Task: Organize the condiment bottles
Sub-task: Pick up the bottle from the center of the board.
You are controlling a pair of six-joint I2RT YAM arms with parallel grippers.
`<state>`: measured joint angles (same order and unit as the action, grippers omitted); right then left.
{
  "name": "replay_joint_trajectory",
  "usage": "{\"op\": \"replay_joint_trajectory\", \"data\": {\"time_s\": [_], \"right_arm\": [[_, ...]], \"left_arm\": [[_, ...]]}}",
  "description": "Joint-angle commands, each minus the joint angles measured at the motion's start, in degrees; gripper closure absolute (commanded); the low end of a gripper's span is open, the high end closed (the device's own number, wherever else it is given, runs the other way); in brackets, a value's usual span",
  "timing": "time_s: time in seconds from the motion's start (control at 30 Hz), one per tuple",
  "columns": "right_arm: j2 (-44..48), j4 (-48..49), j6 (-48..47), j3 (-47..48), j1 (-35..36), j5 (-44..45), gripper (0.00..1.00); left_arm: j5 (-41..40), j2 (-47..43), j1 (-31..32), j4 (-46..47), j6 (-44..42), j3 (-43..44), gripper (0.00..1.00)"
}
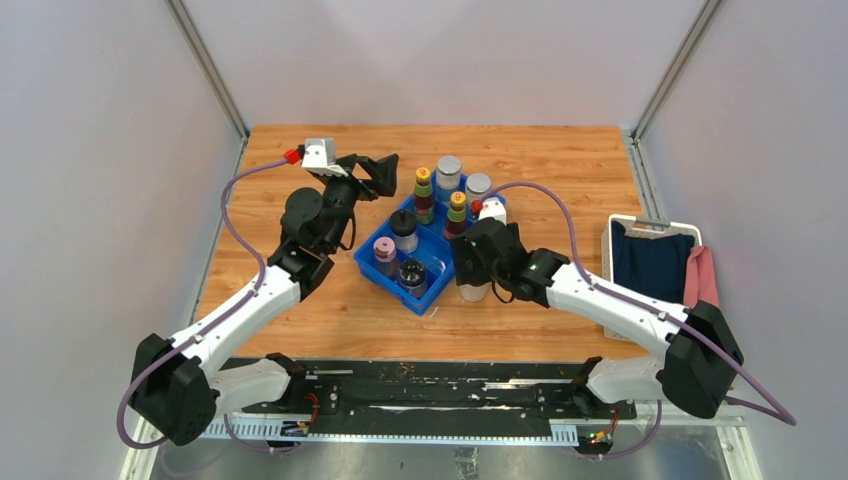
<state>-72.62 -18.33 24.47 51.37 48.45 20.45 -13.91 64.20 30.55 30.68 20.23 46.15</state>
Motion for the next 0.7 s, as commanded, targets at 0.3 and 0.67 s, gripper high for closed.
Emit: {"op": "replay_joint_trajectory", "data": {"time_s": [0.3, 0.67], "right_arm": [[-2.0, 0.65, 1.1, -1.26, -1.6, -2.12, 0.05], [-2.26, 0.75, 1.11, -1.78, -2.02, -3.01, 0.29]], "left_arm": [[0.03, 0.66, -0.22, 0.44, 0.6, -0.8, 0.0], [0.02, 0.78, -0.22, 0.4, 0.6, -0.8, 0.0]]}}
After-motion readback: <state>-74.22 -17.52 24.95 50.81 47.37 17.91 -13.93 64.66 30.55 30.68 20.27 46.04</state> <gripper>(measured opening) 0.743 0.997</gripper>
